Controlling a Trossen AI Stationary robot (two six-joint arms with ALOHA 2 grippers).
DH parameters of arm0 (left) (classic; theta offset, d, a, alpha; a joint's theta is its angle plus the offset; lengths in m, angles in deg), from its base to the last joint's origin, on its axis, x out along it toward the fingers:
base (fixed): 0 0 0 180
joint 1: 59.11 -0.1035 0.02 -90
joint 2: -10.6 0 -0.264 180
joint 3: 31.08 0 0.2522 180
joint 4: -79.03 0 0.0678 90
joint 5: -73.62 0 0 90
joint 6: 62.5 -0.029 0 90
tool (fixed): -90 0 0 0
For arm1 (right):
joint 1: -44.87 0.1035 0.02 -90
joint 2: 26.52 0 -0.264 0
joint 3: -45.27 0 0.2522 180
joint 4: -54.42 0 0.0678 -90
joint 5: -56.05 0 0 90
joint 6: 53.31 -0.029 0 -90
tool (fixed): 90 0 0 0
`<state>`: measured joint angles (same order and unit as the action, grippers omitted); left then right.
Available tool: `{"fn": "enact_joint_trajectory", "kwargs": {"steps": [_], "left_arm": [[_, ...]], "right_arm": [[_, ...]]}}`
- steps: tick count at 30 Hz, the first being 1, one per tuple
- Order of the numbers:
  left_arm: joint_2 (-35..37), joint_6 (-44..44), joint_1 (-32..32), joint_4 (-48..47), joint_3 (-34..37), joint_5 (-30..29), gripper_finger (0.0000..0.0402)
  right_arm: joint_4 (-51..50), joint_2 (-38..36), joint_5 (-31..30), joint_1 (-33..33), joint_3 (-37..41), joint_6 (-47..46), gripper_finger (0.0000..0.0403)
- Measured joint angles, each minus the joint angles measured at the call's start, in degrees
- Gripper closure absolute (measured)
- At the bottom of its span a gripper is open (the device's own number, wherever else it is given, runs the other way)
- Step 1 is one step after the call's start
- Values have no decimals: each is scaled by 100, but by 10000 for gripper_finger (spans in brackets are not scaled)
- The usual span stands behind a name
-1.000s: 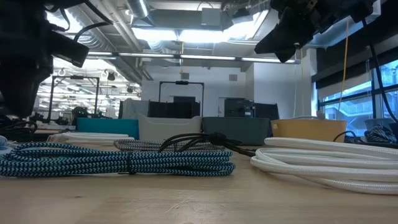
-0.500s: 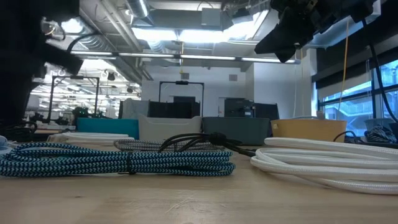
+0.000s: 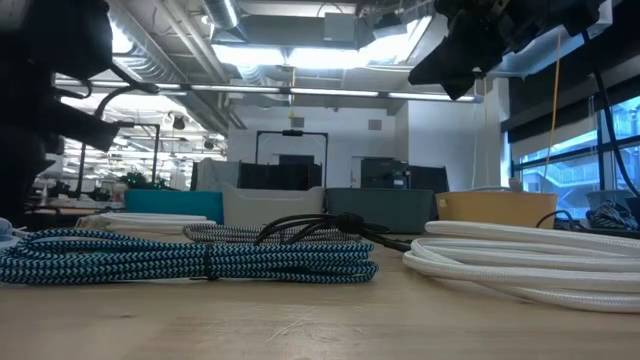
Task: Pick & Place USB Port
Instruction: Put the black USB cable into the dark blue bin
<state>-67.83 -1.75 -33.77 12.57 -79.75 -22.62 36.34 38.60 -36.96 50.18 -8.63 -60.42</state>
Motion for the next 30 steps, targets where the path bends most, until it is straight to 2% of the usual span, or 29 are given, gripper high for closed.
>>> {"fn": "enact_joint_trajectory", "kwargs": {"steps": [2,6,10,13,19,22,24,26,30], "left_arm": [[8,-136,-4,-35,-74,65,383],[134,-382,4,-204,-448,105,384],[333,-732,7,-321,-890,-293,386],[513,-1172,18,-135,-1132,-852,387],[768,-3210,-41,1604,-1138,-2207,387],[773,-4567,-242,2732,-1133,-2481,388],[773,-5425,-467,3448,-1133,-2461,388],[773,-6229,-775,4221,-1133,-2152,388],[690,-7463,-1607,5798,-1133,-789,388]], "right_arm": [[19,0,0,0,0,2,354],[26,0,0,-1,0,2,354],[28,0,0,-1,0,4,354],[26,0,1,-1,0,4,354],[27,0,2,0,0,12,354],[29,0,4,1,0,129,354],[30,0,6,1,0,158,354],[60,0,4,1,0,186,354],[252,0,22,1,0,321,354]]}}
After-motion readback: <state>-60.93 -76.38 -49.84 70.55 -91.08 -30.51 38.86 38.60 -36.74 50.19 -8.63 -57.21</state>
